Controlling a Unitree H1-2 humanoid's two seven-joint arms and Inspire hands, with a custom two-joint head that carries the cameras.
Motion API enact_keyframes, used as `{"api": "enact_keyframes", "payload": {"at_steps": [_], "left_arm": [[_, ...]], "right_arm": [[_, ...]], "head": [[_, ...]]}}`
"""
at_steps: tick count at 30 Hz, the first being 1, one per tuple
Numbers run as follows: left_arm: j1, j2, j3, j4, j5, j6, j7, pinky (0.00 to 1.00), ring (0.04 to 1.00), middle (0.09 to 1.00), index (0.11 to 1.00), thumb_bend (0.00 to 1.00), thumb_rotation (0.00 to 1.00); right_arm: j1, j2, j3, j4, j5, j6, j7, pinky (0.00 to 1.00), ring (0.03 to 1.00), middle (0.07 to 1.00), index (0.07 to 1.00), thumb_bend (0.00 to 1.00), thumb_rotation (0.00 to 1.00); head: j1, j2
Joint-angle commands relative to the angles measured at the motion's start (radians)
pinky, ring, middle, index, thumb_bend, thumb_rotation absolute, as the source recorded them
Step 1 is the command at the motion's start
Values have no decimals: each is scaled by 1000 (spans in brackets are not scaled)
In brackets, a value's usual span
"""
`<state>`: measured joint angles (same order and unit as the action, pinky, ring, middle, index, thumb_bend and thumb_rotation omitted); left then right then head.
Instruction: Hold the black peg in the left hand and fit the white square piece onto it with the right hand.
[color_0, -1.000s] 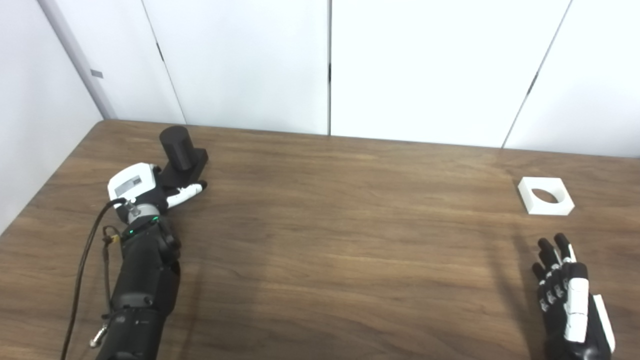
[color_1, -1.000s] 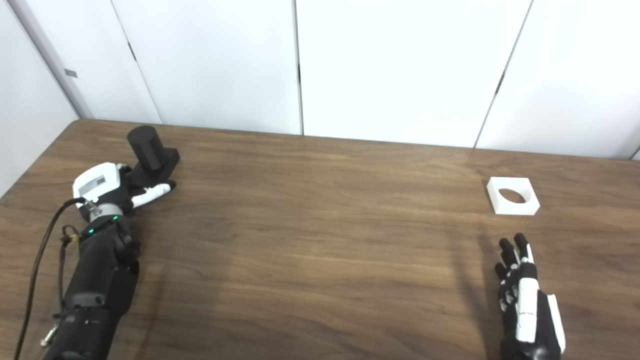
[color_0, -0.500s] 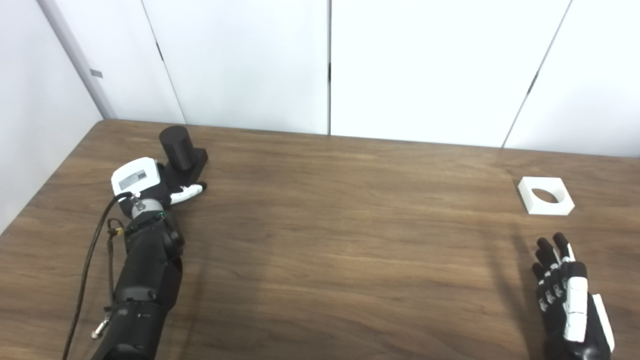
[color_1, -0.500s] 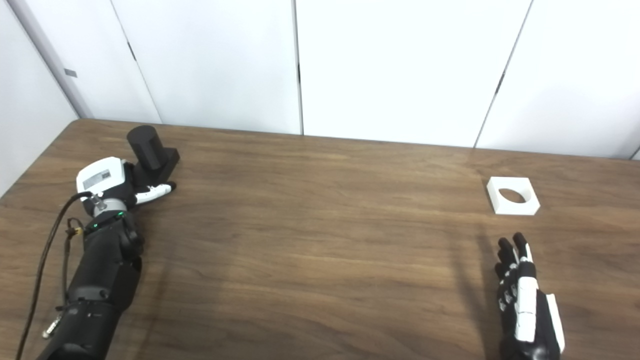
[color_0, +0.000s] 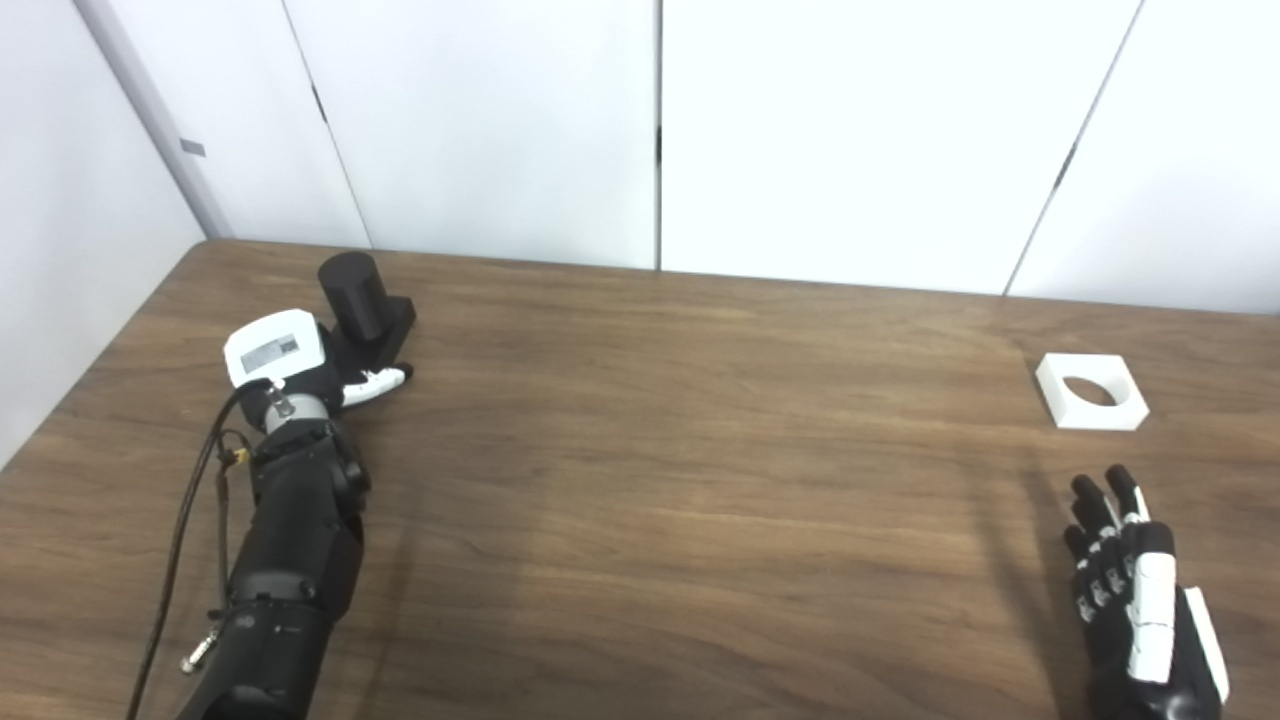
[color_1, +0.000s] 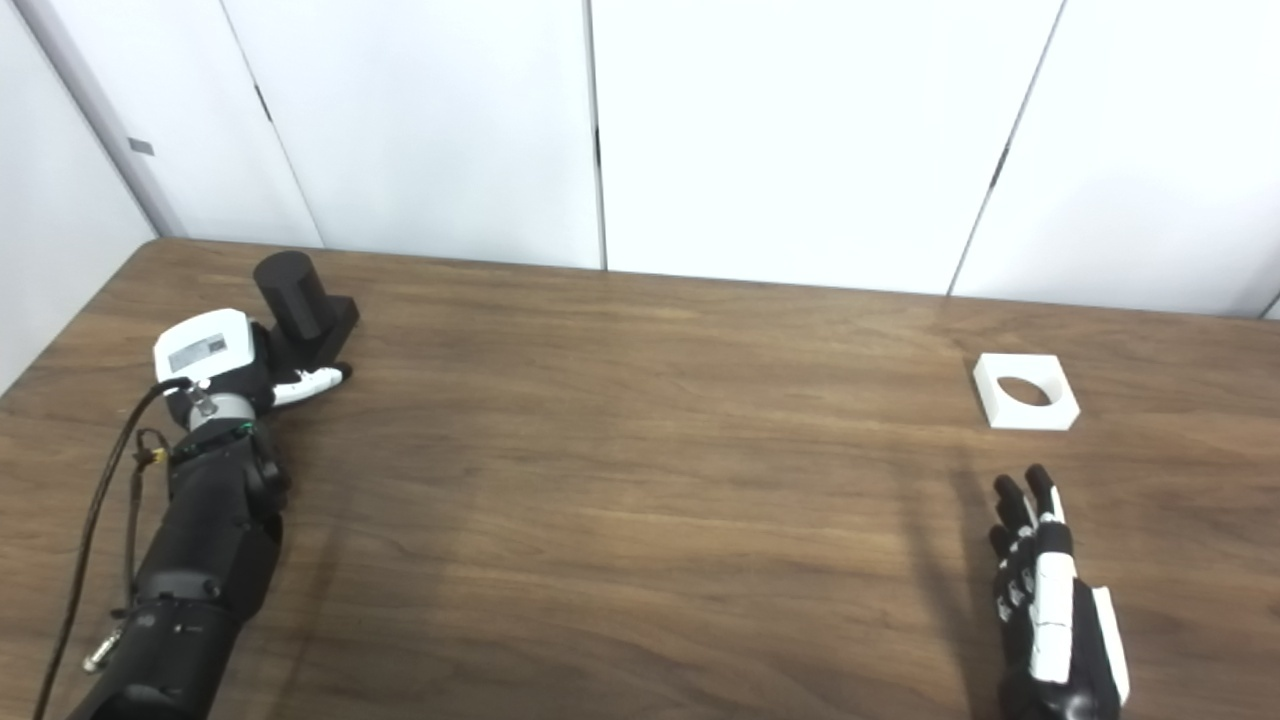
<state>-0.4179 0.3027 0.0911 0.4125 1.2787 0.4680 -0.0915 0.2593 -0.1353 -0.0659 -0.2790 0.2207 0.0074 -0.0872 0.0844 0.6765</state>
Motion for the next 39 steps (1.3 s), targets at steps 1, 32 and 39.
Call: {"api": "enact_keyframes", "payload": {"at_steps": [1, 32, 39], "left_arm": [[-41, 26, 1, -12, -10, 2, 35, 709, 775, 770, 669, 701, 560], [44, 92, -93, -136, -576, -196, 148, 620, 763, 780, 491, 499, 51], [102, 130, -168, -279, -610, -225, 89, 607, 747, 773, 490, 500, 56]], "right_arm": [[8, 49, 4, -27, -3, -12, 7, 1000, 987, 951, 1000, 486, 1000], [9, 44, 10, -41, -27, 14, 5, 1000, 981, 943, 1000, 464, 1000], [11, 43, 15, -48, -40, 27, 7, 1000, 978, 933, 1000, 453, 1000]], "head": [[0, 1], [-19, 5], [-29, 9]]}}
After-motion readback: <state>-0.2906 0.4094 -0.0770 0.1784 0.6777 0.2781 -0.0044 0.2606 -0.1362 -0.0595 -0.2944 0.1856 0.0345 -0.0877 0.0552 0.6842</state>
